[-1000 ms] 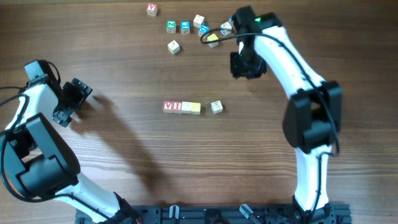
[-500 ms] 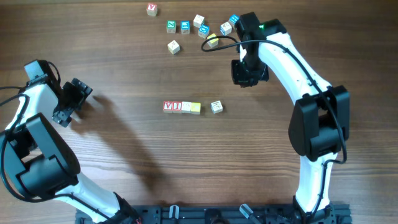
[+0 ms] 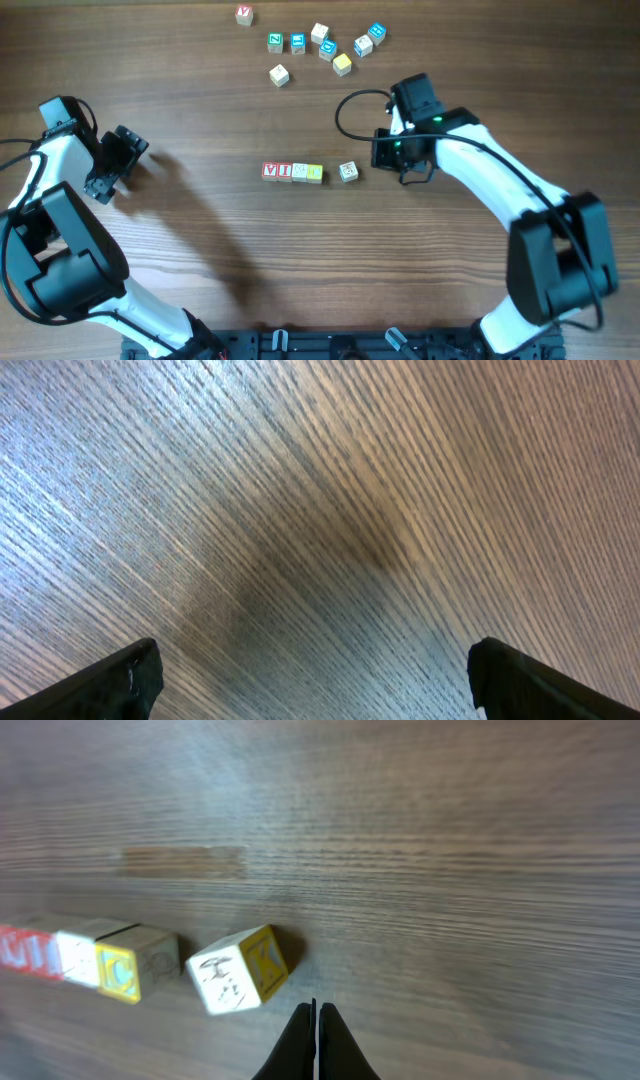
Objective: Form a horizontal line
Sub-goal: 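Lift the right gripper and reposition it right of the white block, then push the white block leftward against the 'C' block with right gripper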
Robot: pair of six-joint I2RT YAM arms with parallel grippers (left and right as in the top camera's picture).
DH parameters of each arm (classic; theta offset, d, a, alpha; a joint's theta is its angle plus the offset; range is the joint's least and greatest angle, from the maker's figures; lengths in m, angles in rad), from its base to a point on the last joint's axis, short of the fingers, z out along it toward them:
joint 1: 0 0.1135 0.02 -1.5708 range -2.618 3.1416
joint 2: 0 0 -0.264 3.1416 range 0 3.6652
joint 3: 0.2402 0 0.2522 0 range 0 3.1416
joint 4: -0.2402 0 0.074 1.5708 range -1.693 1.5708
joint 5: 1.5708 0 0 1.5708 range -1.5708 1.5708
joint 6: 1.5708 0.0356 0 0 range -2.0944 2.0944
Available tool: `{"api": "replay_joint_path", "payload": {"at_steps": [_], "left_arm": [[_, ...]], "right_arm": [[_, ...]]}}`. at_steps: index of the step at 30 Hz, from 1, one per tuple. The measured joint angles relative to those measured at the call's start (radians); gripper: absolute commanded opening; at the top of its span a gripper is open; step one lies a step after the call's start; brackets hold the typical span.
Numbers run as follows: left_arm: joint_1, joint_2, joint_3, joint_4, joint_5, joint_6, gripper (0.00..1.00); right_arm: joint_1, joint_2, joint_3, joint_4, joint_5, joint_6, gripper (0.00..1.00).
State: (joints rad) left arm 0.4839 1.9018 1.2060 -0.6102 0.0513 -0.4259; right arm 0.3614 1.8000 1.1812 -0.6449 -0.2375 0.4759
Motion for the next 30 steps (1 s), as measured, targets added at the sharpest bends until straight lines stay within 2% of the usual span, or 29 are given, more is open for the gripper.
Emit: {"api": "replay_joint_path", "payload": {"at_steps": [4, 10, 20, 25, 30], "left_arm": [[0.0, 0.0, 0.0, 0.0, 0.0, 0.0, 1.0], [0.0, 0.0, 0.0, 0.0, 0.0, 0.0, 1.0], [0.0, 0.0, 0.0, 0.0, 0.0, 0.0, 1.0], [0.0, 0.0, 0.0, 0.0, 0.0, 0.0, 1.0], [0.0, 0.0, 0.0, 0.0, 0.0, 0.0, 1.0]], "right_arm": [[0.024, 0.122, -0.002, 0.084, -0.08, 0.034, 0.04], [0.029, 0.125, -0.002, 0.125, -0.11, 0.092, 0.04], [0.084, 0.125, -0.002, 0.085, -0.109, 0.209, 0.05], [0.084, 0.125, -0.003, 0.05, -0.106, 0.22, 0.05], [0.087, 0.125, -0.003, 0.115, -0.134, 0.22, 0.05]]}}
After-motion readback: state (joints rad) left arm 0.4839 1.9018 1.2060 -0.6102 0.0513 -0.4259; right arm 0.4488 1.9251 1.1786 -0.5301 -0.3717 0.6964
